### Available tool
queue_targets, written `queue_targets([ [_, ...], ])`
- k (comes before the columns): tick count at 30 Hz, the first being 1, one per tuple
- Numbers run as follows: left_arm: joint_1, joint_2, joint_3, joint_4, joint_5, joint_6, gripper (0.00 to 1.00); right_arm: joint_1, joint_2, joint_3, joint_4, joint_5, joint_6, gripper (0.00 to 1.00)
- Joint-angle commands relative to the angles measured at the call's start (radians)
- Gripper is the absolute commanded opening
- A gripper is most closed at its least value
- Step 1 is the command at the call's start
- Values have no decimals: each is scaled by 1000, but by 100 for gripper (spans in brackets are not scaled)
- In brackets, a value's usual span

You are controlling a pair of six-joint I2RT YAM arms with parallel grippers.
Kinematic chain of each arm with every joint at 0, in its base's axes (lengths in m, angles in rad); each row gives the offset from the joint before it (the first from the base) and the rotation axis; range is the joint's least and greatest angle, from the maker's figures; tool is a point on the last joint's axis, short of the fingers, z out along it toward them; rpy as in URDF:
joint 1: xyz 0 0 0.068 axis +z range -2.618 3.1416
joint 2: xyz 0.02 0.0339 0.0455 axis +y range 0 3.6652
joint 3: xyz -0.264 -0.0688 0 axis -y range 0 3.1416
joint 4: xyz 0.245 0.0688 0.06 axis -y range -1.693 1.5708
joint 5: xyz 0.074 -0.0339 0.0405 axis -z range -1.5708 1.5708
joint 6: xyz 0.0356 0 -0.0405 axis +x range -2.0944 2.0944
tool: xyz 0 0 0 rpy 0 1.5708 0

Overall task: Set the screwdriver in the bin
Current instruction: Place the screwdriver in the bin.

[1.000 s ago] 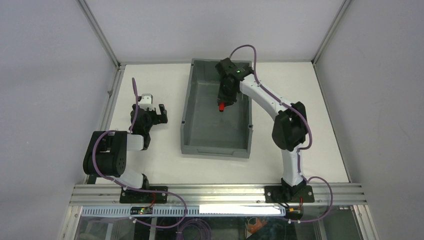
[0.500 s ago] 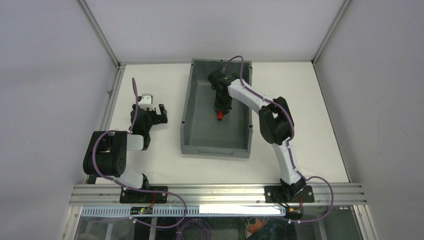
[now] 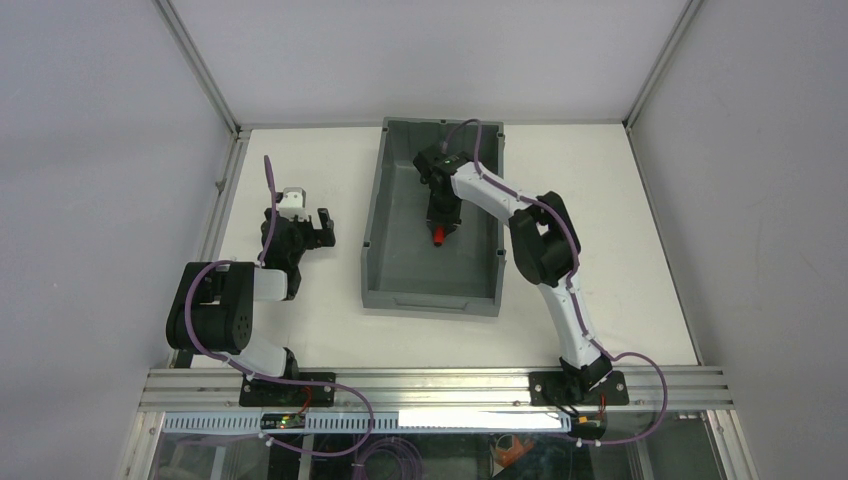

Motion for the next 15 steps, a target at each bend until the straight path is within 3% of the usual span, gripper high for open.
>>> queue_targets([
  [1, -9, -29, -4, 35, 22, -9, 99, 7, 17, 34, 28, -6, -12, 12],
  [15, -9, -31, -4, 34, 22, -9, 99, 13, 21, 27, 16, 3, -36, 46],
])
